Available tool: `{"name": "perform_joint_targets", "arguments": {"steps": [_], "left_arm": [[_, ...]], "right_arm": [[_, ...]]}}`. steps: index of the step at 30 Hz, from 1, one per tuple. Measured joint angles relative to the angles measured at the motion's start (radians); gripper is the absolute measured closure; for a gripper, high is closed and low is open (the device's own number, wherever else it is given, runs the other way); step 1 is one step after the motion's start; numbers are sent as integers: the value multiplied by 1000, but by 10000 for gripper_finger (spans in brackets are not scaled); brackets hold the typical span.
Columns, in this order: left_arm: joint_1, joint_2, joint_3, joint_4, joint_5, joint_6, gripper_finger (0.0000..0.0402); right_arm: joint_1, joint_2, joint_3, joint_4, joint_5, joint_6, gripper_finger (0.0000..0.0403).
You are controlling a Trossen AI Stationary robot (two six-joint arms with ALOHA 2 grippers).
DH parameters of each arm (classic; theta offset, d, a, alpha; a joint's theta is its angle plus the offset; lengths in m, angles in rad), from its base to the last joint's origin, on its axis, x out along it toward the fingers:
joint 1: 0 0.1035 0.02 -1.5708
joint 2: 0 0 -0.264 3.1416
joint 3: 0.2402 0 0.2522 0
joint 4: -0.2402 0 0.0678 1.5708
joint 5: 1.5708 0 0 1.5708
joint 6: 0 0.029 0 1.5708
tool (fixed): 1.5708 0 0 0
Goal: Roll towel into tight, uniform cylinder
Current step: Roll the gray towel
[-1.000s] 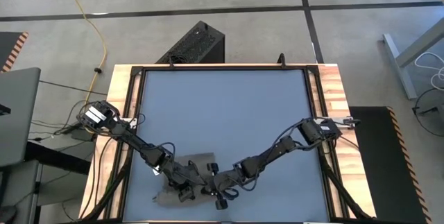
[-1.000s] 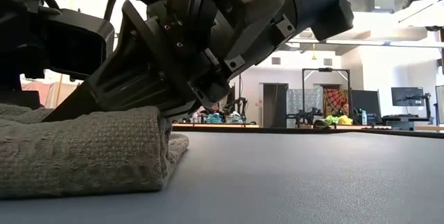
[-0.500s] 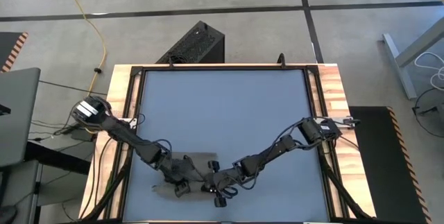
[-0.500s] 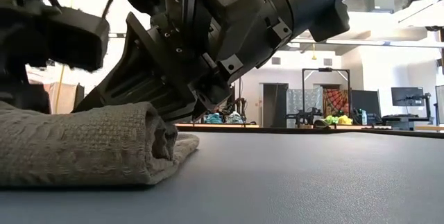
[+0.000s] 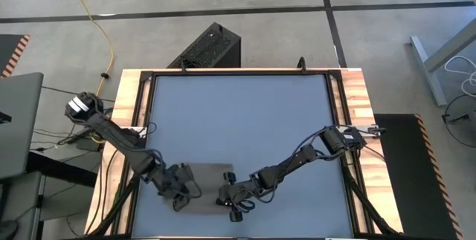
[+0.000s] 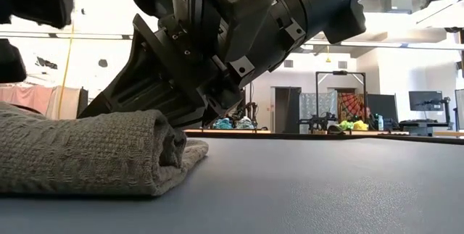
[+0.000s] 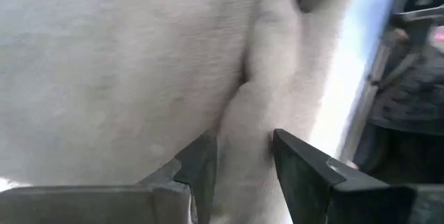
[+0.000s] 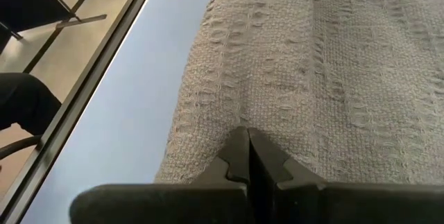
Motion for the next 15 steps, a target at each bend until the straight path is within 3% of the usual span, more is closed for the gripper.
{"name": "perform_joint_targets", "arguments": {"steps": [15], "left_arm": [[-246,3,0,-122,-332,-261,274]], "right_arm": [[0,0,-1,6,-5,18,385]]}}
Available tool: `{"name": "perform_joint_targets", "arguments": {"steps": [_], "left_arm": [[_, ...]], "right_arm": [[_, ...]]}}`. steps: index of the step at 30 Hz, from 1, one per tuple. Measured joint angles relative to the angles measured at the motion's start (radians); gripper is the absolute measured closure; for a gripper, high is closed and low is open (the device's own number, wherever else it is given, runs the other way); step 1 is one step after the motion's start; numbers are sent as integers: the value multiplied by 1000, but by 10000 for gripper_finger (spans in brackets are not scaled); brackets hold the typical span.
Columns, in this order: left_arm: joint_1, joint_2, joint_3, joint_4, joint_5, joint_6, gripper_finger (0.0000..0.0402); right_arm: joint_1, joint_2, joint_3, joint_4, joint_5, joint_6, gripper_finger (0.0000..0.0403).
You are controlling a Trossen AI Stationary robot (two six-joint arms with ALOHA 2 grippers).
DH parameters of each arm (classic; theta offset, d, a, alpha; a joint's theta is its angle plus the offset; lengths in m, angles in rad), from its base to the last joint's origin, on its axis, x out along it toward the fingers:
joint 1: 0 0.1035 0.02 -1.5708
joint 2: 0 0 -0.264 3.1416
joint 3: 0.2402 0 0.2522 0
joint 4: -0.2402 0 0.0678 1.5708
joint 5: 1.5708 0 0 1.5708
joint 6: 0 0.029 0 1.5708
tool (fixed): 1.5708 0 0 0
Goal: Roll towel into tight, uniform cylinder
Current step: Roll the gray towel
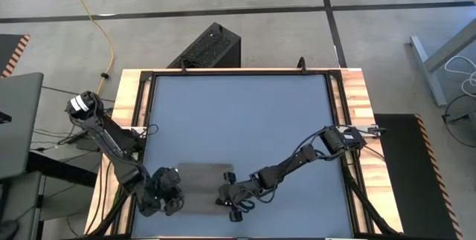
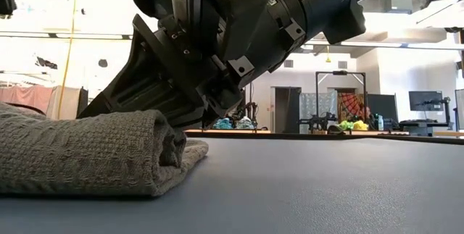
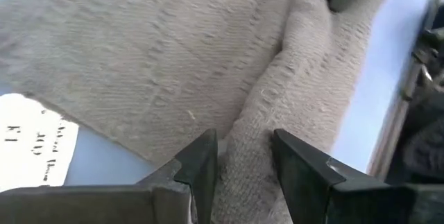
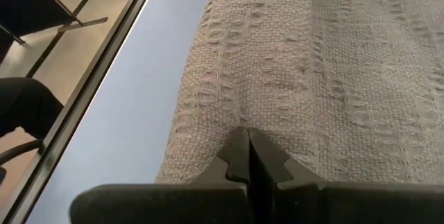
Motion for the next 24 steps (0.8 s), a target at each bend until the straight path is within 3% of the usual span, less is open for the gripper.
{"name": "perform_joint_targets", "arguments": {"steps": [10,16,22,24], "left_arm": [[-106,20,1,-119,-219,-134,274],[-121,3,1,-257,-258,-181,274],[-122,-5,1,-366,-447,-149,274],[-122,-5,1,-381,-557,-153,274]], "right_arm": [[-11,0,0,0,-37,41,385],[-21,0,0,-1,-49,79,385],[-32,0,0,-1,-90,131,385],[-32,0,0,-2,-92,151,385]]}}
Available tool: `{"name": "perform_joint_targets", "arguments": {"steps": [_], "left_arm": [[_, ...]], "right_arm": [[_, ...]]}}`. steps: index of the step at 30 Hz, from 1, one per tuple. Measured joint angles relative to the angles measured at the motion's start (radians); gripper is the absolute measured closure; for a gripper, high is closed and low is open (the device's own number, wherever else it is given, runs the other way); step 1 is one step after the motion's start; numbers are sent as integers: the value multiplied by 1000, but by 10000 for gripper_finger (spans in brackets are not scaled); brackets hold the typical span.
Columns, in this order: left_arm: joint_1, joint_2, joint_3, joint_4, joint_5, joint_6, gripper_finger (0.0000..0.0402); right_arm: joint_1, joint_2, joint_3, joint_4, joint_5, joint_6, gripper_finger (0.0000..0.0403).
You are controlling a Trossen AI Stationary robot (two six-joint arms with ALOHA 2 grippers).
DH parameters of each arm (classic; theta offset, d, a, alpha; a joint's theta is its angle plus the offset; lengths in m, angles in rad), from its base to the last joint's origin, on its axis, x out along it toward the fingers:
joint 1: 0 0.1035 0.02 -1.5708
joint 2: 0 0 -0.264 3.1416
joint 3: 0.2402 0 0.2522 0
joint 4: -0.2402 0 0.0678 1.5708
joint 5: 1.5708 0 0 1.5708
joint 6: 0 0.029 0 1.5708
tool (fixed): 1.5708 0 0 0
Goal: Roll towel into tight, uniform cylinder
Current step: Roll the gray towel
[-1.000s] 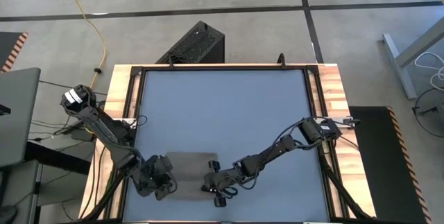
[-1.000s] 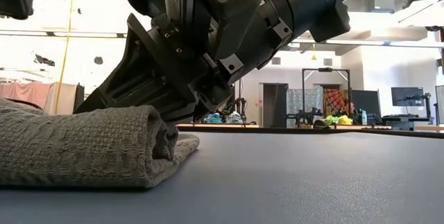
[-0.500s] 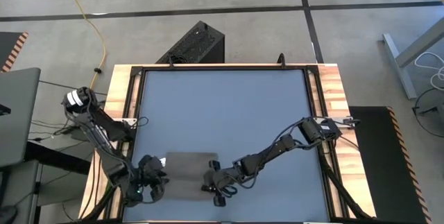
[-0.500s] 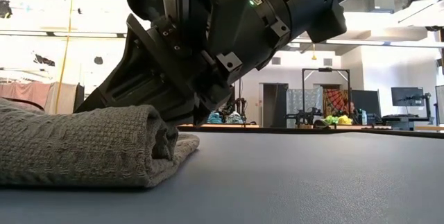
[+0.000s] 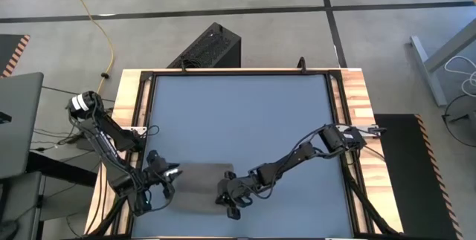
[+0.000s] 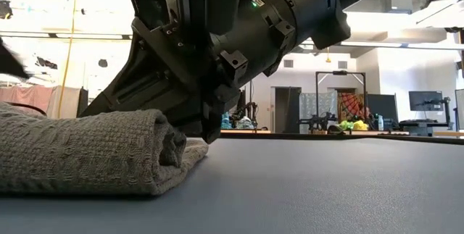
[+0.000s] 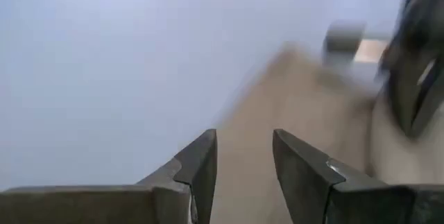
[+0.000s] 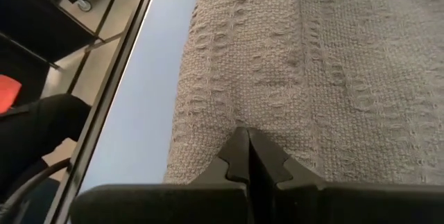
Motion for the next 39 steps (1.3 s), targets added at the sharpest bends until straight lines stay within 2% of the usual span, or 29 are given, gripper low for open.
{"name": "perform_joint_targets", "arguments": {"steps": [6,8,10,14,20,21,23,27,35,39], "left_arm": [[-13,-3,18,79,-361,86,274],[-13,-4,24,170,-426,168,274],[-3,1,24,312,-434,310,274],[50,36,24,648,-305,664,274],[177,92,24,1143,169,1197,274],[189,90,25,1193,206,1260,274],[202,70,25,1224,211,1350,274],[206,8,25,1140,125,1377,274],[184,32,25,938,145,1160,274],[153,47,26,896,136,1126,274]], "right_arm": [[-1,-3,0,-3,-40,20,385],[-1,-6,0,-5,-40,23,385],[0,-6,0,-6,-40,23,385],[-7,-7,0,-7,-43,24,385],[-12,-8,0,-23,-51,50,385],[-11,-8,0,-22,-51,54,385],[-11,-8,0,-22,-50,66,385],[-11,-8,-1,-9,-40,72,385],[-4,-8,-2,-8,-5,121,385],[1,-8,-2,-7,14,141,385]]}}
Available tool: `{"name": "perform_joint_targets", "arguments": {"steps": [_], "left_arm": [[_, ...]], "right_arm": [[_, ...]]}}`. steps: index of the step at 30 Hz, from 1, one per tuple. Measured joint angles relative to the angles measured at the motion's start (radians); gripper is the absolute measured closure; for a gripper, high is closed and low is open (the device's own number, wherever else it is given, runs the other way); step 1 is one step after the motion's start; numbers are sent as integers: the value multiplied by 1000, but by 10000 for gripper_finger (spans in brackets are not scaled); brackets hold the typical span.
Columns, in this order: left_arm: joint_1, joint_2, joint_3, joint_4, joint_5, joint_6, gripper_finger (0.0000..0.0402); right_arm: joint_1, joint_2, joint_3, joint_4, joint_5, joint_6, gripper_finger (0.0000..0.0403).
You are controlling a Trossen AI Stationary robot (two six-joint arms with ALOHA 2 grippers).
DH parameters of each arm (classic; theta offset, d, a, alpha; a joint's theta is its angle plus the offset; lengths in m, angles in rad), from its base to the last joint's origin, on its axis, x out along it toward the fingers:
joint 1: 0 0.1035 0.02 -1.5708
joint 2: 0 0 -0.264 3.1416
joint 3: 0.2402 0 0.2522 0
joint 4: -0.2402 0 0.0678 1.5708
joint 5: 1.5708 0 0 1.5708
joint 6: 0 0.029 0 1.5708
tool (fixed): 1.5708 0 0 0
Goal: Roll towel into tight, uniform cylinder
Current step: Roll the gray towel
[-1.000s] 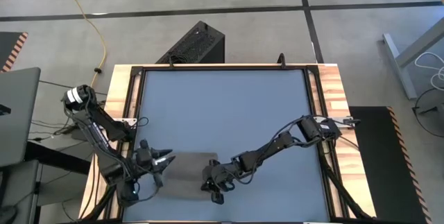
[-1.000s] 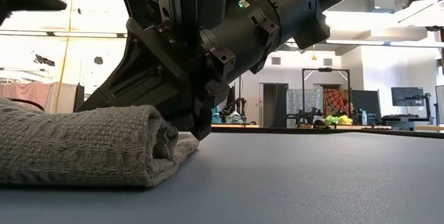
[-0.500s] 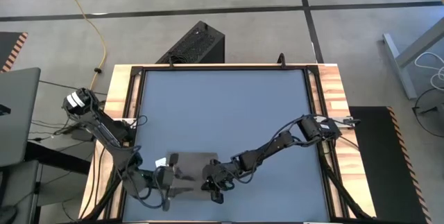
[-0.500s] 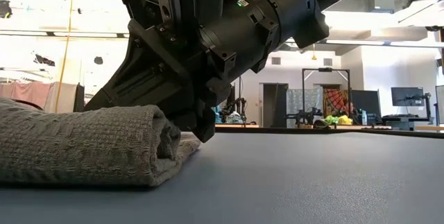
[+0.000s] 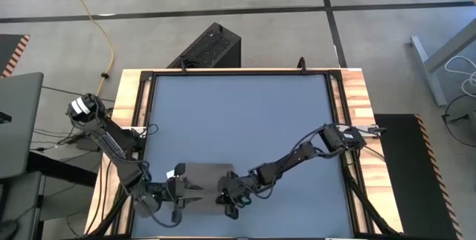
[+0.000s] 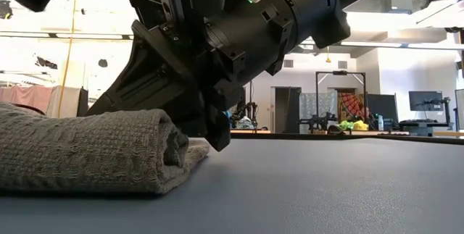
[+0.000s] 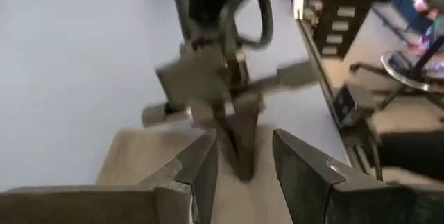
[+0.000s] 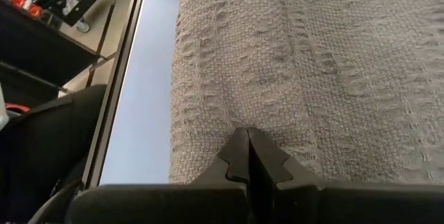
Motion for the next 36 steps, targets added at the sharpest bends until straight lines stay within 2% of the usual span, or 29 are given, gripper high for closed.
{"name": "perform_joint_targets", "arguments": {"steps": [3,8,10,15,17,20,26,31,36], "left_arm": [[-8,14,-2,-81,4,-37,274],[-19,12,-2,-260,23,-196,274],[-32,12,-6,-281,45,-236,274],[-69,12,-72,-232,199,-244,274],[-77,11,-107,-206,221,-294,274],[-79,11,-172,-137,241,-367,274],[-79,11,-265,19,241,-389,274],[-77,11,-275,33,245,-351,274],[-67,11,-275,30,259,-295,274]], "right_arm": [[1,0,0,0,23,28,385],[1,-2,0,-1,41,74,385],[2,-7,0,-12,43,82,385],[14,-25,-1,-43,58,90,385],[15,-30,-1,-46,59,91,385],[20,-32,0,-55,65,105,385],[20,-32,0,-60,63,122,385],[20,-48,-2,-72,63,142,385],[23,-79,-4,-100,112,144,385]]}}
